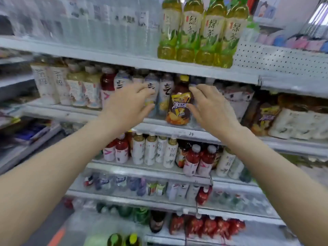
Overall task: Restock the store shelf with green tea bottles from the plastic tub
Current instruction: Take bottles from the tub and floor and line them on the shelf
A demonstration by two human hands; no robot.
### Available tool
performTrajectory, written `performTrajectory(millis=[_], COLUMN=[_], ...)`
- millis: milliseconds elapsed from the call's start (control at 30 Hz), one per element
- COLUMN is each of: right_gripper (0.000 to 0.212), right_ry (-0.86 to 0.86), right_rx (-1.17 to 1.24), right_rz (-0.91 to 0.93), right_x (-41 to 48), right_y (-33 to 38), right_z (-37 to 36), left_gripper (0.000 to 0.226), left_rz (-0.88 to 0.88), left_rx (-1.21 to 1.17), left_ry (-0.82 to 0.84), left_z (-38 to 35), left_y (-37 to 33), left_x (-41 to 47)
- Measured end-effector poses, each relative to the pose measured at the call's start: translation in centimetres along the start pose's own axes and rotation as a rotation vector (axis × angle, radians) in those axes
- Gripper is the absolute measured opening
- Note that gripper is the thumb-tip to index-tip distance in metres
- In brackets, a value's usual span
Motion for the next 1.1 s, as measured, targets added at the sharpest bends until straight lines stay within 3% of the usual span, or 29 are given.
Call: performTrajectory(millis=[100,367,633,800,1000,1100], right_gripper=[0.044,0.041,0.037,0.035,0.036,0.021], right_ry=[0.044,0.356,0.836,1.22,1.373,1.436], right_rx=[0.064,0.365,0.616,0.514,0.359,0.293], right_rz=[0.035,0.046,0.059,0.056,0.131,0.149], right_x=[-4.4,-16.6,-30.8,-39.1,-43.3,-43.3], right_y=[5.1,18.1,29.7,34.1,37.2,37.7], right_z=[-2.8,-13.5,-23.8,-27.2,-29.3,-29.9], left_gripper=[0.037,0.035,0.036,0.034,0.041,0.036], left_rz=[0.042,0.323,0.699,0.869,0.906,0.904], left_rx=[-0.025,-0.118,-0.237,-0.318,-0.37,-0.35], left_ry=[0.079,0.303,0.629,0.806,0.913,0.946], left_z=[-1.3,-6.6,-14.1,-17.7,-20.6,-21.2], left_y=[2.2,6.4,4.4,2.3,0.6,0.2], left_x=[-6.7,-26.5,-46.4,-54.7,-58.8,-60.2])
Point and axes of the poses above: each hand's wrist, its own x-axis towards the middle knuckle, its own z-axis out of the back of the hand, y = z × x, the point moved 5 cm from there along x, towards the middle knuckle
